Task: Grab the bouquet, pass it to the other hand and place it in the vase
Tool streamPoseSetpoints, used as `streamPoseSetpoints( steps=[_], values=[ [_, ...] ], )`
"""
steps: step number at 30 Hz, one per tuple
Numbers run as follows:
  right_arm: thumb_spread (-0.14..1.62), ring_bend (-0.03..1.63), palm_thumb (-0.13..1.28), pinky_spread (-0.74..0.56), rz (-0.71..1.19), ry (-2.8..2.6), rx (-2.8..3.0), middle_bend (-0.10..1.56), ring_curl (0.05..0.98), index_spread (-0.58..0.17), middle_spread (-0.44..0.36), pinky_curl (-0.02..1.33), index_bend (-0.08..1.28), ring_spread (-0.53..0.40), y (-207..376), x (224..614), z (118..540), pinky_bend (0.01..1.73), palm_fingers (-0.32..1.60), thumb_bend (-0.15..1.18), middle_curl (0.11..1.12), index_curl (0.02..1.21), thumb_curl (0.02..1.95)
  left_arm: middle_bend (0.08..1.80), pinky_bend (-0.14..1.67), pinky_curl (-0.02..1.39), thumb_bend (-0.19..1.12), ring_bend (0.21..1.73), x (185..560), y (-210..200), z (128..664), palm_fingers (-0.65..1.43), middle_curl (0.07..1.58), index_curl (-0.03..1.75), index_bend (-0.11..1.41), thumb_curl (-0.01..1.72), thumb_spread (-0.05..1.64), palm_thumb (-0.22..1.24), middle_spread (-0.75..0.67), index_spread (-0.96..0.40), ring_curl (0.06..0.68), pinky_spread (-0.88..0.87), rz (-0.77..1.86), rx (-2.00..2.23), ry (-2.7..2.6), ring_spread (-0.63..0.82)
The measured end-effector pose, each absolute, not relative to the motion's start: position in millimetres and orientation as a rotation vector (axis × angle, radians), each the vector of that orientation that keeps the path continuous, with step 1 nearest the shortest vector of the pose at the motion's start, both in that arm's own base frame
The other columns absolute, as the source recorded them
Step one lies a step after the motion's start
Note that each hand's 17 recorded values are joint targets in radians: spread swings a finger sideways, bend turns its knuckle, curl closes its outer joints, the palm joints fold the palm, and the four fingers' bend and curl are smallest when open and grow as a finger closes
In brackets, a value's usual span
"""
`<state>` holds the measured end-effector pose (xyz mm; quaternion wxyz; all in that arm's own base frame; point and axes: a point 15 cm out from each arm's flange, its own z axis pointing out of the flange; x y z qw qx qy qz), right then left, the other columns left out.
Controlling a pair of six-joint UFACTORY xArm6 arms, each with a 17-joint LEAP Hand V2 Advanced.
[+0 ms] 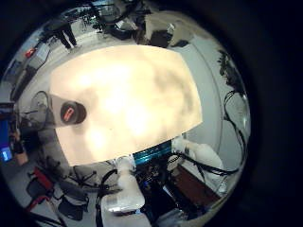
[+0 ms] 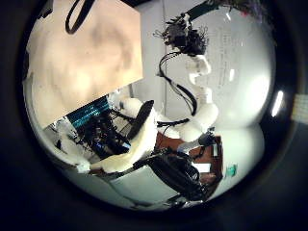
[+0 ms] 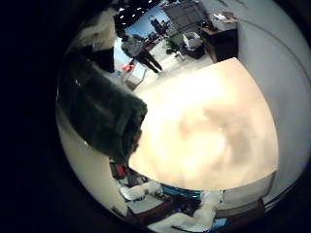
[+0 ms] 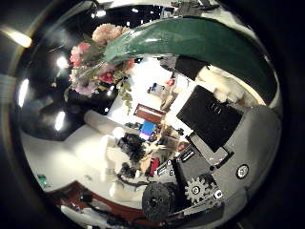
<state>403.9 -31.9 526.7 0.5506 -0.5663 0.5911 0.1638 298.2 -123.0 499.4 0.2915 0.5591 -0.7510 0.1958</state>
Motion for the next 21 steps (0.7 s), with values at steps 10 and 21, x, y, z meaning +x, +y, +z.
streamPoseSetpoints(
  steps=[10, 21],
  values=[
    [0.84, 1.43, 1.16, -0.19, 0.533, 1.151, -1.305, 1.41, 0.716, -0.194, -0.081, 0.77, 1.21, -0.18, 5.1, 383.0, 568.2, 1.28, 1.15, 0.0, 0.7, 0.81, 1.2, 0.19, 0.23, 0.35, -0.02, 0.58, 333.5, -162.3, 559.7, 0.25, 0.33, 0.36, 0.16, 0.29, 1.15, 0.19, 0.27, 0.04, 0.169, 0.44, 0.918, 1.368, -1.826, 0.46],
    [0.84, 1.43, 1.15, -0.19, 0.615, 1.002, -1.399, 1.42, 0.719, -0.191, -0.088, 0.82, 1.22, -0.181, 56.1, 371.9, 559.5, 1.26, 1.15, 0.0, 0.7, 0.79, 1.24, 0.2, 0.32, 0.38, -0.03, 0.63, 351.7, -184.1, 600.3, 0.1, 0.35, 0.29, 0.11, 0.29, 1.07, 0.17, 0.36, 0.1, 0.189, 0.46, 1.142, 1.236, -1.647, 0.49]
  ],
)
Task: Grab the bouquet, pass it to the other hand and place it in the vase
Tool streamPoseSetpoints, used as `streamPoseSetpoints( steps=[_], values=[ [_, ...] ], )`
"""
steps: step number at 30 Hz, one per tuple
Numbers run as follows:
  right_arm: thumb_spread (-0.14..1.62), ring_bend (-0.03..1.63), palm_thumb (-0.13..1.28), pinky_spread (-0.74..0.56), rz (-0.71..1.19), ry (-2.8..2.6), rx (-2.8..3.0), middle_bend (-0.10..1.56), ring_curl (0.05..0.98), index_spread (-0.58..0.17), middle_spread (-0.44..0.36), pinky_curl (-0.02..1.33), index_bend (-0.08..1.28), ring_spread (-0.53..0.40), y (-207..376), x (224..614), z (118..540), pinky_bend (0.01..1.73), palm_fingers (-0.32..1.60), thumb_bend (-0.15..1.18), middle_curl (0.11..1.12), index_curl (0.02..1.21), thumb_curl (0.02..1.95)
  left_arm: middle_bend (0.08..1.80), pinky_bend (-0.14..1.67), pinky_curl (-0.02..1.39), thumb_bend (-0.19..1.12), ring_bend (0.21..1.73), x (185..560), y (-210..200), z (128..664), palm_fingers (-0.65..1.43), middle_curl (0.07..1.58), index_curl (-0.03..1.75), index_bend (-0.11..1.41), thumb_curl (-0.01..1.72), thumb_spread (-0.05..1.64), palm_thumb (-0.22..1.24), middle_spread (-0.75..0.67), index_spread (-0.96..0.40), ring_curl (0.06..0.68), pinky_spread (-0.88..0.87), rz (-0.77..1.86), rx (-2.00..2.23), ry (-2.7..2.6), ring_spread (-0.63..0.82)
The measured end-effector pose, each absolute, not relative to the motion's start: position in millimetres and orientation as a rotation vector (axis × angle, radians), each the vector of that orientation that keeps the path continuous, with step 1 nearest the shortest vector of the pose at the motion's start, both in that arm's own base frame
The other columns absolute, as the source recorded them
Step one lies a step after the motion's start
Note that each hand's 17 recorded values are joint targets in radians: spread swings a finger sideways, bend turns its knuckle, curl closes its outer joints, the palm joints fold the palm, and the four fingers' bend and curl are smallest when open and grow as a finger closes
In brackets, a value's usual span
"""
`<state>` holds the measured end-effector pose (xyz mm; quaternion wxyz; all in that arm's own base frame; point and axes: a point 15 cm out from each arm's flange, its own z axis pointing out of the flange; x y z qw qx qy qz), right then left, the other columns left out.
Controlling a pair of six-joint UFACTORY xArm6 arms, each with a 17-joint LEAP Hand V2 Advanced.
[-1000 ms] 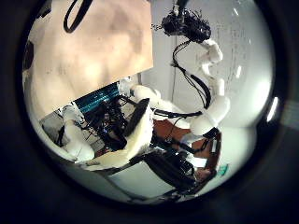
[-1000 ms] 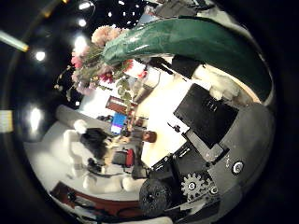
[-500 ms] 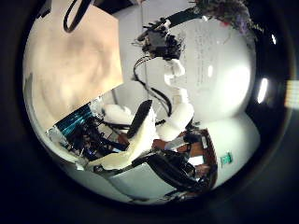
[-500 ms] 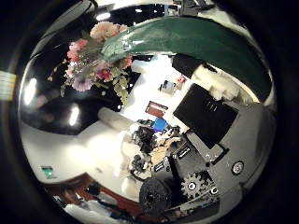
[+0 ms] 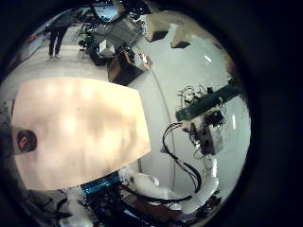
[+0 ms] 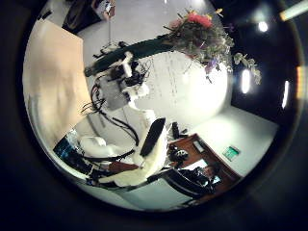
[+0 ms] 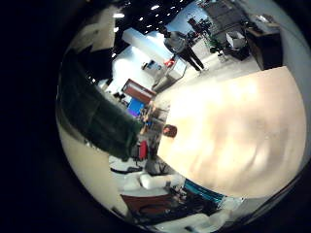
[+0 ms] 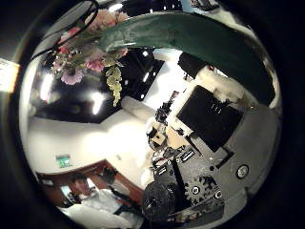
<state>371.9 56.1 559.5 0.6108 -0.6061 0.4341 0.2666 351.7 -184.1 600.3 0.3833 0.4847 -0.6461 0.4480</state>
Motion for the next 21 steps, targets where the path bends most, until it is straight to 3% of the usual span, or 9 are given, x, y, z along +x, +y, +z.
streamPoseSetpoints(
  steps=[4, 21],
  values=[
    [0.84, 1.43, 1.15, -0.19, 0.692, 1.0, -1.391, 1.42, 0.719, -0.19, -0.09, 0.84, 1.22, -0.181, 71.4, 366.2, 534.7, 1.25, 1.15, 0.0, 0.69, 0.79, 1.25, 0.21, 0.35, 0.38, -0.03, 0.65, 357.2, -185.5, 596.4, 0.06, 0.35, 0.26, 0.13, 0.3, 1.04, 0.17, 0.4, 0.11, 0.196, 0.47, 1.159, 1.228, -1.621, 0.5],
    [0.85, 1.43, 1.15, -0.19, 0.81, 0.94, -1.554, 1.42, 0.72, -0.188, -0.092, 0.89, 1.23, -0.181, 129.4, 346.3, 510.6, 1.22, 1.15, 0.0, 0.69, 0.78, 1.28, 0.21, 0.41, 0.36, -0.03, 0.69, 359.9, -202.8, 593.7, 0.01, 0.35, 0.25, 0.15, 0.32, 0.92, 0.2, 0.44, 0.12, 0.202, 0.53, 1.176, 1.12, -1.612, 0.53]
  ],
)
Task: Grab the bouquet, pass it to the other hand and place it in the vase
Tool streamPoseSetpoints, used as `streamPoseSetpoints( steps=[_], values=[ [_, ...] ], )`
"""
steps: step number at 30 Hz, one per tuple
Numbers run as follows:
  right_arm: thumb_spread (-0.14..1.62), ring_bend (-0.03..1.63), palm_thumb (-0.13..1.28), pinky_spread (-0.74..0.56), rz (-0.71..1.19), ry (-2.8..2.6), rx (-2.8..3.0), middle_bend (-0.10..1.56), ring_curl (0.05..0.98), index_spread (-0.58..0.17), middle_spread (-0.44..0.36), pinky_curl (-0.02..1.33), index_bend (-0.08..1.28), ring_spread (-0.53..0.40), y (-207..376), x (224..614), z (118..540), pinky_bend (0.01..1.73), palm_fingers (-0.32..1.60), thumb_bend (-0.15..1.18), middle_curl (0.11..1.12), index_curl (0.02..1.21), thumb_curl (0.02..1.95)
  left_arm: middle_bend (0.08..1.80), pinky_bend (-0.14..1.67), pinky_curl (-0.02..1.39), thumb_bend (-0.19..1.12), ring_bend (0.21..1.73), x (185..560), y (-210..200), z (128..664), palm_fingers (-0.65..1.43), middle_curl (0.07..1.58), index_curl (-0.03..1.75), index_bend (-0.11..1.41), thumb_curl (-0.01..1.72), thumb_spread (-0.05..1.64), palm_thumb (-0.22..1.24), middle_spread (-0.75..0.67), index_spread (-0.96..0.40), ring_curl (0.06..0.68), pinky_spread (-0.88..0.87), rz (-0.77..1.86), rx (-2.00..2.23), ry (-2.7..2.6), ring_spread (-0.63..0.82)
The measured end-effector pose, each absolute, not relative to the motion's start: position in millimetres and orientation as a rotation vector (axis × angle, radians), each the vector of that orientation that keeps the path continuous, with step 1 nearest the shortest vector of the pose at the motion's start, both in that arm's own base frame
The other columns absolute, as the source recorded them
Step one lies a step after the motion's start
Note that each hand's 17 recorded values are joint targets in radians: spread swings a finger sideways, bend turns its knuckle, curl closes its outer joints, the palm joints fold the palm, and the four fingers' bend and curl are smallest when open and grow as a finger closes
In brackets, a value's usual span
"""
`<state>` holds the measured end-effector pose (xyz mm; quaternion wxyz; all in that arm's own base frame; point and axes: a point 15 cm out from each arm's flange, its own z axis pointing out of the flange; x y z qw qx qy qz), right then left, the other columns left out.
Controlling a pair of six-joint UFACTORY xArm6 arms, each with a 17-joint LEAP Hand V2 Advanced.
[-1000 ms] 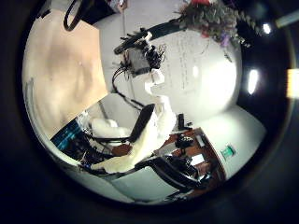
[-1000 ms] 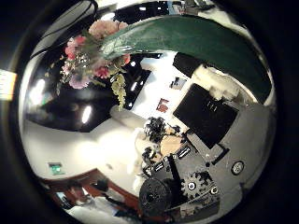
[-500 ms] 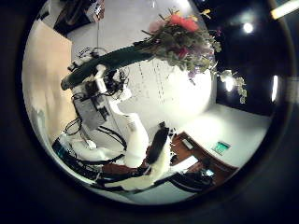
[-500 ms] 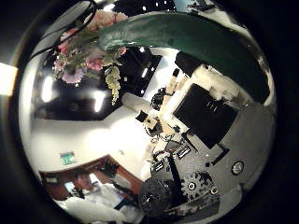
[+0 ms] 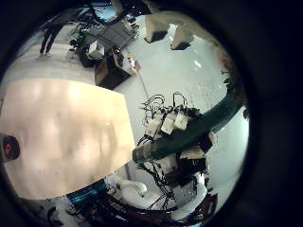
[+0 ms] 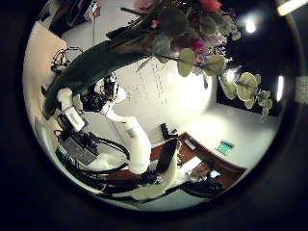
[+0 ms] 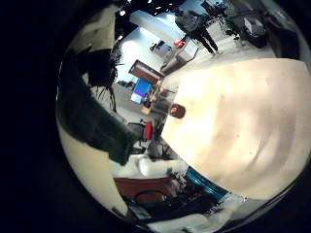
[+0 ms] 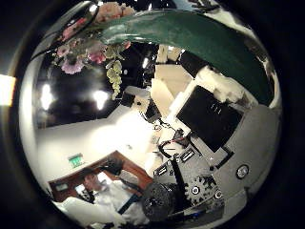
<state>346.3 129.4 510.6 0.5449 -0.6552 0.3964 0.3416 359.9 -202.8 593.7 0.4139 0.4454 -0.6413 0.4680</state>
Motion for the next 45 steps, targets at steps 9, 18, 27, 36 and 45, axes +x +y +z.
streamPoseSetpoints(
  steps=[9, 18, 27, 36, 45],
  values=[
    [0.85, 1.43, 1.14, -0.2, 0.817, 0.942, -1.626, 1.43, 0.724, -0.19, -0.092, 0.91, 1.23, -0.183, 146.0, 340.2, 500.0, 1.21, 1.15, 0.0, 0.69, 0.78, 1.3, 0.32, 0.4, 0.34, -0.03, 0.7, 356.6, -215.9, 589.6, 0.12, 0.37, 0.24, 0.14, 0.33, 0.88, 0.23, 0.45, 0.19, 0.196, 0.52, 1.122, 1.093, -1.609, 0.54],
    [0.85, 1.43, 1.14, -0.2, 0.775, 1.008, -1.707, 1.43, 0.727, -0.19, -0.092, 0.93, 1.23, -0.184, 150.5, 346.3, 475.9, 1.2, 1.15, 0.0, 0.69, 0.78, 1.31, 0.78, 0.34, 0.32, 0.03, 0.79, 349.6, -222.2, 586.4, 0.69, 0.57, 0.3, 0.23, 0.36, 0.92, 0.42, 0.08, 0.07, 0.213, 0.26, 1.035, 1.079, -1.546, 0.2],
    [0.86, 1.42, 1.11, -0.2, 0.648, 1.141, -1.74, 1.44, 0.734, -0.192, -0.093, 0.95, 1.23, -0.189, 134.0, 372.9, 450.8, 1.2, 1.13, -0.02, 0.69, 0.78, 1.29, 0.95, 1.11, 0.61, 0.21, 1.32, 351.5, -229.0, 594.2, 1.26, 0.77, 0.47, 0.56, 0.52, 1.02, 0.88, -0.27, -0.3, 0.442, -0.35, 1.084, 1.017, -1.424, -0.35],
    [0.99, 1.35, 0.8, -0.34, 0.714, 1.238, -1.666, 1.25, 0.683, -0.253, -0.126, 0.85, 0.89, -0.212, 124.1, 368.9, 411.3, 1.14, 0.83, -0.05, 0.64, 0.73, 0.96, 1.13, 1.29, 0.73, 0.25, 1.5, 349.4, -220.4, 610.7, 1.1, 0.9, 0.7, 0.87, 0.64, 1.11, 0.96, -0.42, -0.51, 0.532, -0.47, 1.211, 1.027, -1.485, -0.39],
    [1.0, 0.95, 0.63, 0.02, 0.828, 1.212, -1.669, 0.6, 0.47, -0.318, -0.002, 0.77, 0.32, 0.03, 123.5, 346.2, 412.8, 1.14, -0.11, -0.05, 0.41, 0.47, 0.68, 1.2, 1.32, 0.82, 0.24, 1.56, 340.4, -193.7, 664.3, 1.03, 0.95, 0.88, 0.89, 0.75, 1.15, 0.95, -0.47, -0.6, 0.566, -0.51, 1.389, 1.064, -1.618, -0.38]
  ],
)
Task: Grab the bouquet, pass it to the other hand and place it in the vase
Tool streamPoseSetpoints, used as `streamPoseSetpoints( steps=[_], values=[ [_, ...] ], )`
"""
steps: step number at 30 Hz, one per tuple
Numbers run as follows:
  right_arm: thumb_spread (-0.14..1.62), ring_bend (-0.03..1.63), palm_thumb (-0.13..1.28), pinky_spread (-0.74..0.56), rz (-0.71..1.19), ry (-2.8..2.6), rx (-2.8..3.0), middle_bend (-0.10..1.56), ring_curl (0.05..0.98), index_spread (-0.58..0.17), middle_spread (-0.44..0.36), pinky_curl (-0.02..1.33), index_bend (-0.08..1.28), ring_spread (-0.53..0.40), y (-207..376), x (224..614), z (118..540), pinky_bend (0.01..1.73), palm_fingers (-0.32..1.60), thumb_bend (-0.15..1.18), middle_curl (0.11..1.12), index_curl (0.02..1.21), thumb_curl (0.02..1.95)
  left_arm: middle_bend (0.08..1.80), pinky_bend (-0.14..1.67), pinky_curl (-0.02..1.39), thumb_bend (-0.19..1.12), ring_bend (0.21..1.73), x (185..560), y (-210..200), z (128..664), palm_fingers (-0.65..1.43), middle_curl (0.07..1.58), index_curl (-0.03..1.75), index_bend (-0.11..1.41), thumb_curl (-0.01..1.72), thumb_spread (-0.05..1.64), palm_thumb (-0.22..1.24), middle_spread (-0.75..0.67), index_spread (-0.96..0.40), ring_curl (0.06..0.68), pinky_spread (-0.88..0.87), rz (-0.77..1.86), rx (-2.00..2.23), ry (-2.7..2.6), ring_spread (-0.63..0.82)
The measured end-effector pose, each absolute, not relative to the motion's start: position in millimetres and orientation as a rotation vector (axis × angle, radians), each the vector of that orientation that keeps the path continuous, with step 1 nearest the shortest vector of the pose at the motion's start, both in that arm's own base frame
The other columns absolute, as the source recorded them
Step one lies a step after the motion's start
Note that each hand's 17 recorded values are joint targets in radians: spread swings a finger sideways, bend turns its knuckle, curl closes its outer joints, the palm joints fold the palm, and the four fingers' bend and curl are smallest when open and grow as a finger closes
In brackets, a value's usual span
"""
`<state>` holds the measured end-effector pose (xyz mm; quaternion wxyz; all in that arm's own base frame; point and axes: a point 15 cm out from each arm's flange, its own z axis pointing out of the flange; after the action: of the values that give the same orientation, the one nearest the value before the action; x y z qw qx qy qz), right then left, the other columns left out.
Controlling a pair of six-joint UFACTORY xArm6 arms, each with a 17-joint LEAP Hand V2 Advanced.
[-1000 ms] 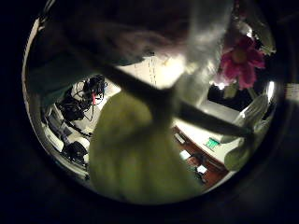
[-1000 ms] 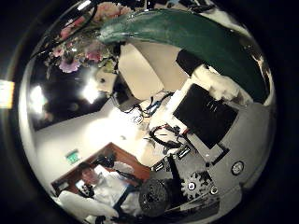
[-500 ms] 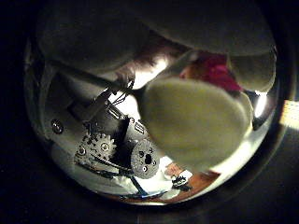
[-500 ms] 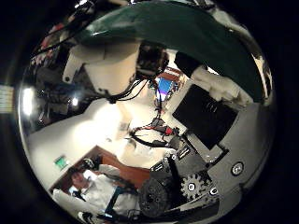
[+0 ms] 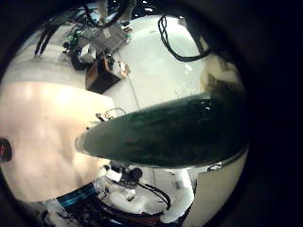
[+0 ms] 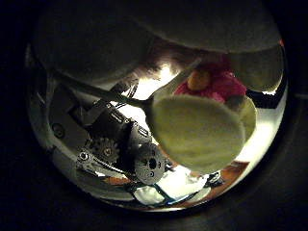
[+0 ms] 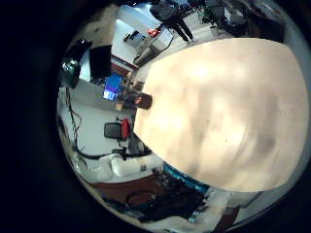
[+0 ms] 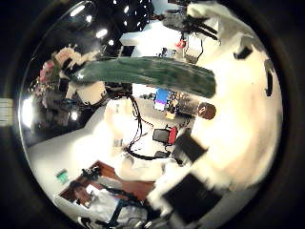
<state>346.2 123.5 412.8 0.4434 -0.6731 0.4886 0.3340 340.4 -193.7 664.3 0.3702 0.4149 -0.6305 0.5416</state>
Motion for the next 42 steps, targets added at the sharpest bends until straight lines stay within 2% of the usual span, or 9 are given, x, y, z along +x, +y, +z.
streamPoseSetpoints(
  steps=[6, 13, 19, 27, 33, 42],
  values=[
    [0.99, 0.8, 0.62, 0.31, 0.854, 1.192, -1.673, 0.43, 0.368, -0.35, 0.064, 0.67, 0.19, 0.175, 125.7, 341.7, 419.5, 1.01, -0.06, -0.03, 0.35, 0.4, 0.58, 1.21, 1.31, 0.85, 0.23, 1.57, 346.1, -150.5, 685.1, 1.02, 0.96, 0.97, 0.87, 0.79, 1.17, 0.95, -0.48, -0.63, 0.571, -0.52, 1.484, 1.194, -1.717, -0.38],
    [0.99, 0.74, 0.63, 0.46, 0.846, 1.188, -1.673, 0.36, 0.316, -0.363, 0.076, 0.58, 0.16, 0.223, 124.4, 342.2, 420.1, 0.93, -0.01, -0.03, 0.33, 0.35, 0.52, 1.21, 1.29, 0.9, 0.22, 1.57, 345.7, -84.5, 700.4, 1.02, 0.96, 1.06, 0.83, 0.84, 1.18, 0.94, -0.49, -0.66, 0.573, -0.54, 1.655, 1.369, -1.759, -0.38],
    [0.99, 0.72, 0.64, 0.5, 0.852, 1.189, -1.672, 0.33, 0.287, -0.366, 0.068, 0.53, 0.17, 0.225, 123.4, 345.8, 418.1, 0.89, 0.03, -0.03, 0.32, 0.33, 0.49, 1.21, 1.27, 0.92, 0.2, 1.57, 347.3, -24.2, 692.8, 1.02, 0.96, 1.12, 0.79, 0.88, 1.19, 0.94, -0.5, -0.68, 0.573, -0.54, 1.716, 1.473, -1.69, -0.38],
    [0.99, 0.69, 0.67, 0.52, 0.84, 1.186, -1.675, 0.3, 0.262, -0.359, 0.064, 0.48, 0.16, 0.226, 122.3, 355.7, 421.5, 0.86, 0.07, -0.02, 0.33, 0.31, 0.47, 1.2, 1.25, 0.94, 0.19, 1.56, 331.2, 54.1, 678.7, 1.04, 0.97, 1.18, 0.75, 0.91, 1.19, 0.94, -0.5, -0.7, 0.572, -0.55, 1.787, 1.569, -1.572, -0.39],
    [1.0, 0.67, 0.68, 0.52, 0.823, 1.169, -1.633, 0.28, 0.246, -0.349, 0.063, 0.44, 0.17, 0.215, 127.2, 365.5, 428.4, 0.84, 0.09, -0.02, 0.33, 0.31, 0.46, 1.18, 1.23, 0.96, 0.18, 1.55, 319.8, 92.9, 657.5, 1.05, 0.97, 1.22, 0.71, 0.94, 1.19, 0.95, -0.51, -0.71, 0.571, -0.56, 1.835, 1.619, -1.454, -0.39],
    [1.0, 0.66, 0.71, 0.51, 0.818, 1.171, -1.63, 0.26, 0.233, -0.334, 0.055, 0.41, 0.16, 0.212, 133.6, 374.1, 424.7, 0.82, 0.11, -0.02, 0.33, 0.3, 0.46, 1.17, 1.2, 0.98, 0.17, 1.54, 320.0, 123.9, 615.5, 1.06, 0.97, 1.26, 0.68, 0.96, 1.2, 0.96, -0.51, -0.73, 0.572, -0.57, 1.878, 1.639, -1.26, -0.39]
  ],
)
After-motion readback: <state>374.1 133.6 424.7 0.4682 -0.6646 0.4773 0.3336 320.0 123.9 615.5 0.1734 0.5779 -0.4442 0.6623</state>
